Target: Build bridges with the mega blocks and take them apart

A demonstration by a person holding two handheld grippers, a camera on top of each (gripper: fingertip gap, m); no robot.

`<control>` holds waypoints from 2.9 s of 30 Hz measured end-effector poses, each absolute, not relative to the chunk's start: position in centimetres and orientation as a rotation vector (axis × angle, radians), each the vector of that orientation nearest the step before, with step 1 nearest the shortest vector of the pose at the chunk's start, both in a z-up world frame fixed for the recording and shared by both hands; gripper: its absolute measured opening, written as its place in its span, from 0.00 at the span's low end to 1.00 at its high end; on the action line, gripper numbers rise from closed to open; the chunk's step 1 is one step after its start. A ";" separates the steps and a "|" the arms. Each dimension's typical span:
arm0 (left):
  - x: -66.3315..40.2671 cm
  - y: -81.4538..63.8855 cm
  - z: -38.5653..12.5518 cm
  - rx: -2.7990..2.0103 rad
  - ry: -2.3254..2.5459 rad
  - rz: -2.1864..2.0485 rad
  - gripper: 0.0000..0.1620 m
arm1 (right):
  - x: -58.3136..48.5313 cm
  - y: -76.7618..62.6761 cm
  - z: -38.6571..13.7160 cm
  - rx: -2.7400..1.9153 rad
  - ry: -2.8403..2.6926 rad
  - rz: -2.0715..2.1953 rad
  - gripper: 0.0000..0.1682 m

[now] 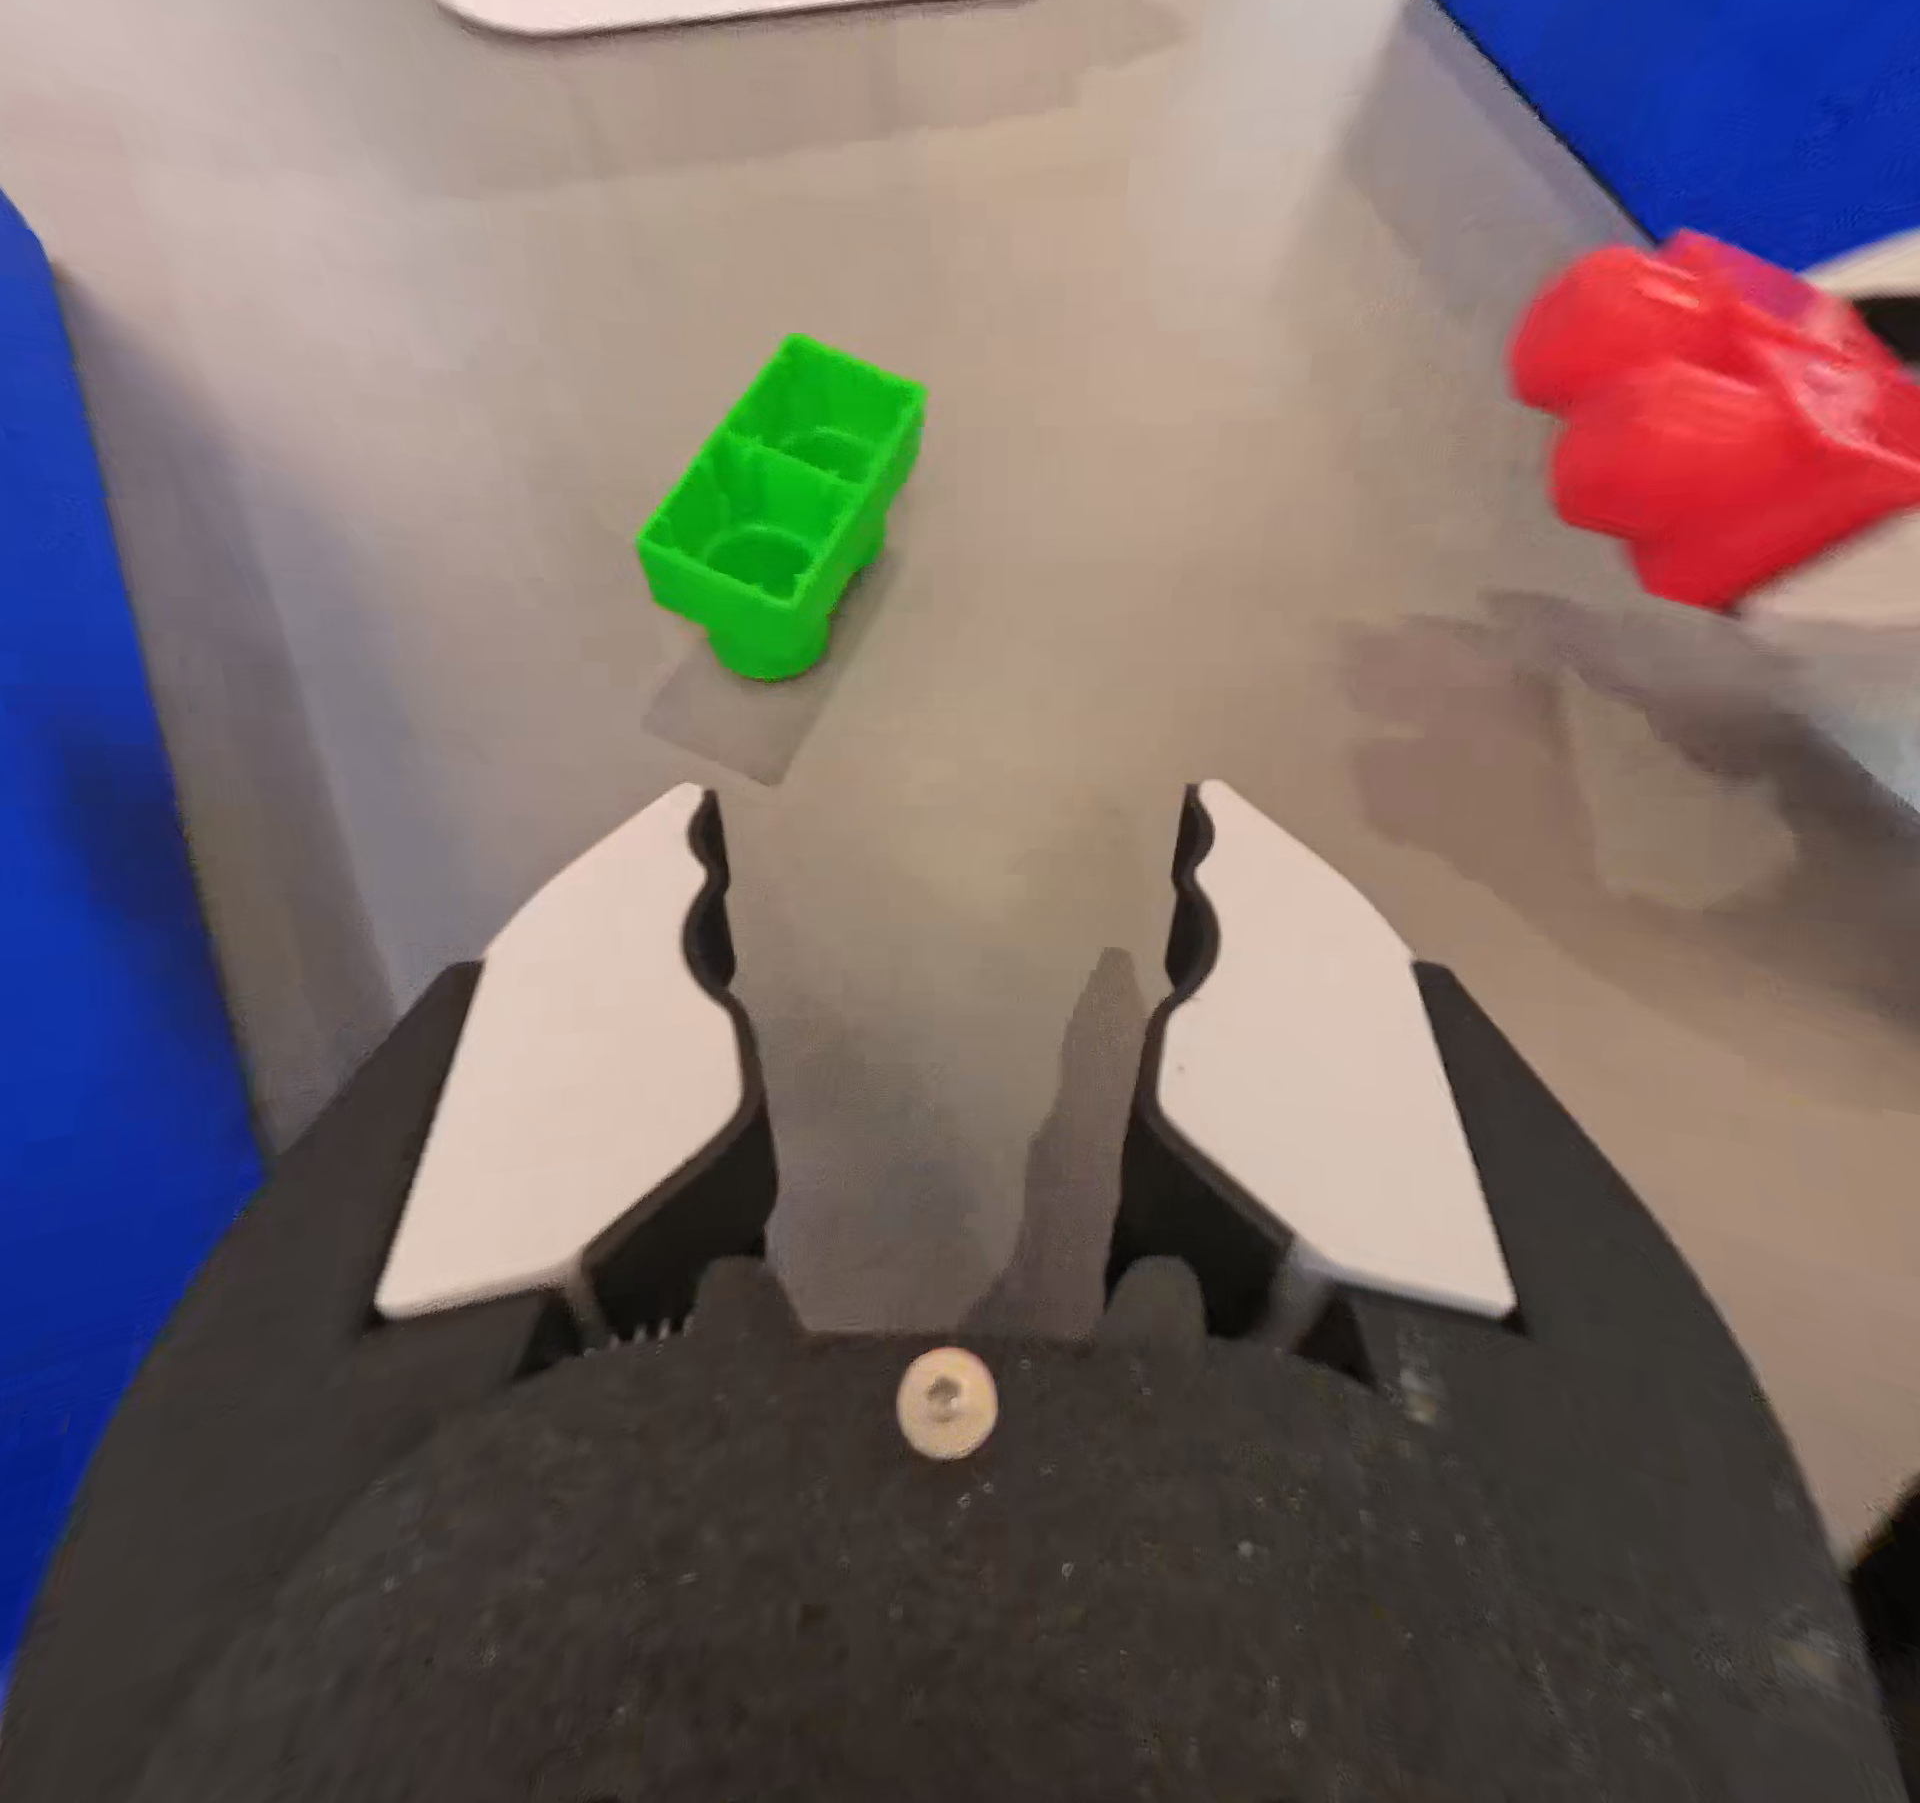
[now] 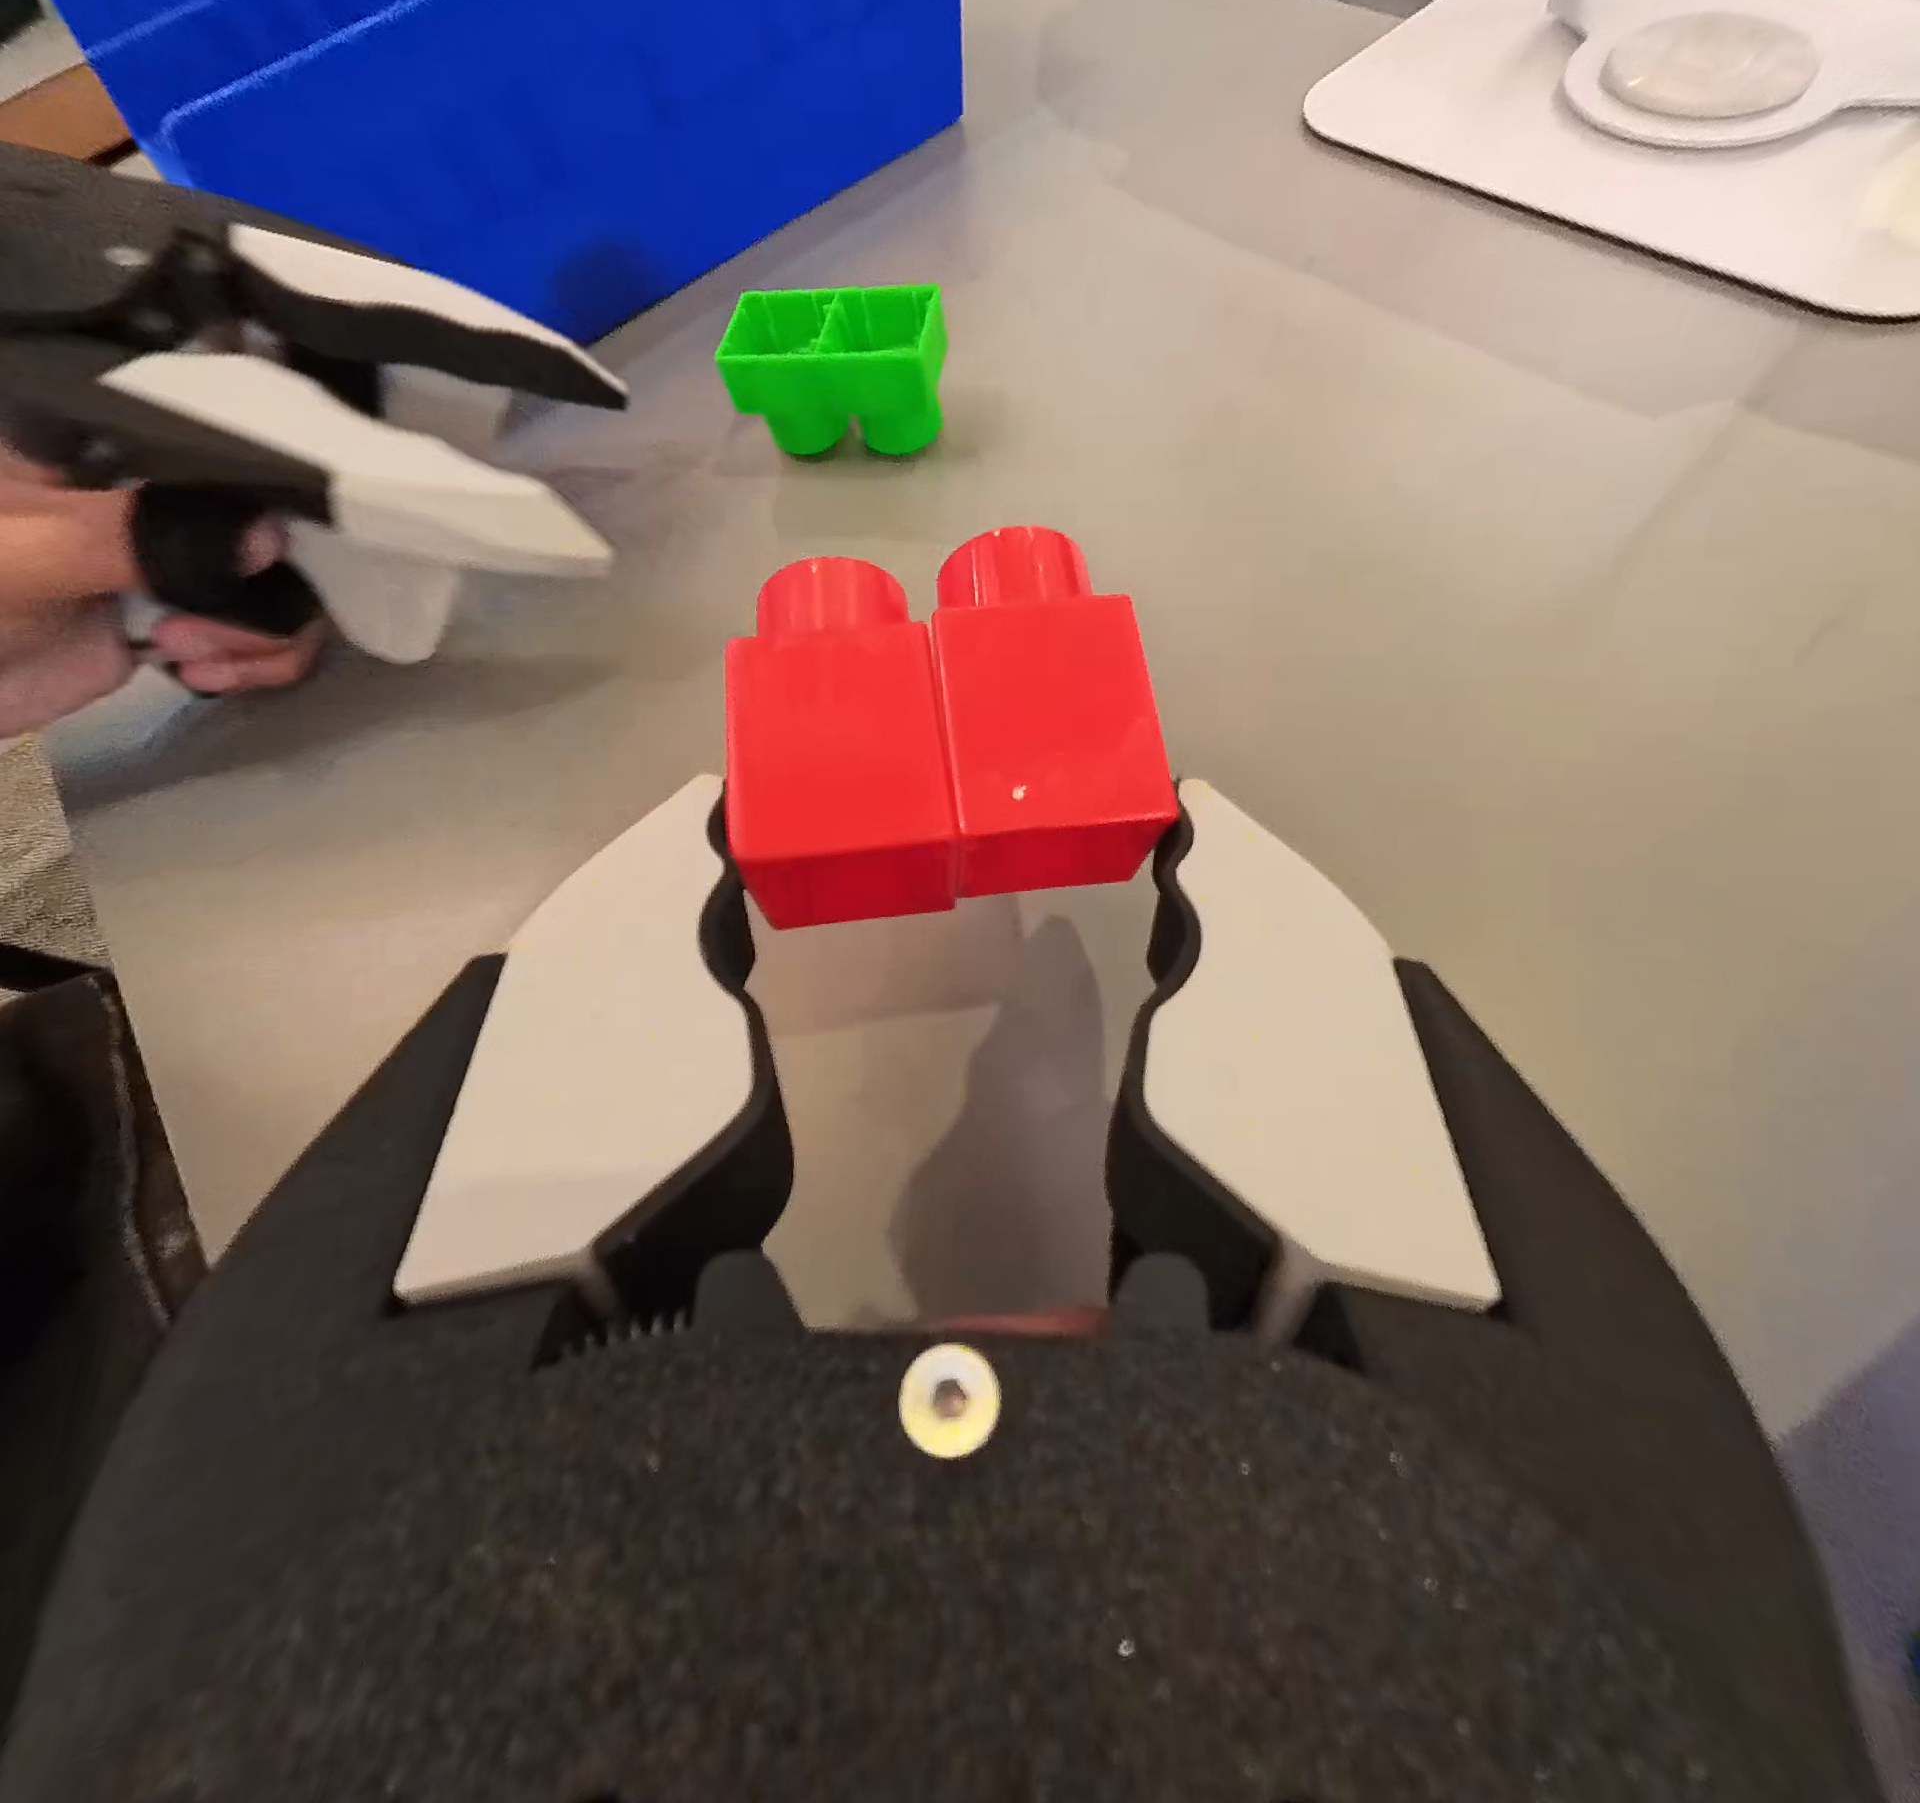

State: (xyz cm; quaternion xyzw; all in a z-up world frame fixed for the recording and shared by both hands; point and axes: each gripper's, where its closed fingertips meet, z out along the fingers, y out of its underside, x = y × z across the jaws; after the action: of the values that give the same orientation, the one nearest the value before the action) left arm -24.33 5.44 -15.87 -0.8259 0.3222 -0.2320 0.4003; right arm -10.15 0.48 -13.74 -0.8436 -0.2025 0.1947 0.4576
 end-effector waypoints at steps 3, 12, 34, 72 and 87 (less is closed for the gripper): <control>-23.7 8.1 -17.0 -2.174 0.760 -0.626 0.49 | -9.5 0.3 -13.5 -2.070 -0.493 0.485 0.45; -23.4 12.9 -18.8 -2.218 0.884 -0.361 0.27 | -8.6 0.3 -13.4 -2.048 -0.457 0.598 0.45; -18.0 7.2 -13.0 -1.690 1.320 -0.447 0.25 | -10.3 2.3 -11.5 -2.080 -0.521 0.553 0.45; -16.9 -0.4 -9.6 -2.006 2.469 -1.517 0.23 | -12.6 -0.1 -9.9 -1.697 -1.415 0.255 0.45; -15.3 -1.0 -10.0 -2.042 2.301 -1.834 0.22 | -13.9 -0.9 -9.8 -1.560 -1.387 0.241 0.44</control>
State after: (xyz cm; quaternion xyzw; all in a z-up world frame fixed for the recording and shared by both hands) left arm -15.27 -1.01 -10.03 -0.5565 0.6268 -0.4998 -0.2184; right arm -13.93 -0.93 -9.75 -0.6443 -0.5728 0.0996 0.4968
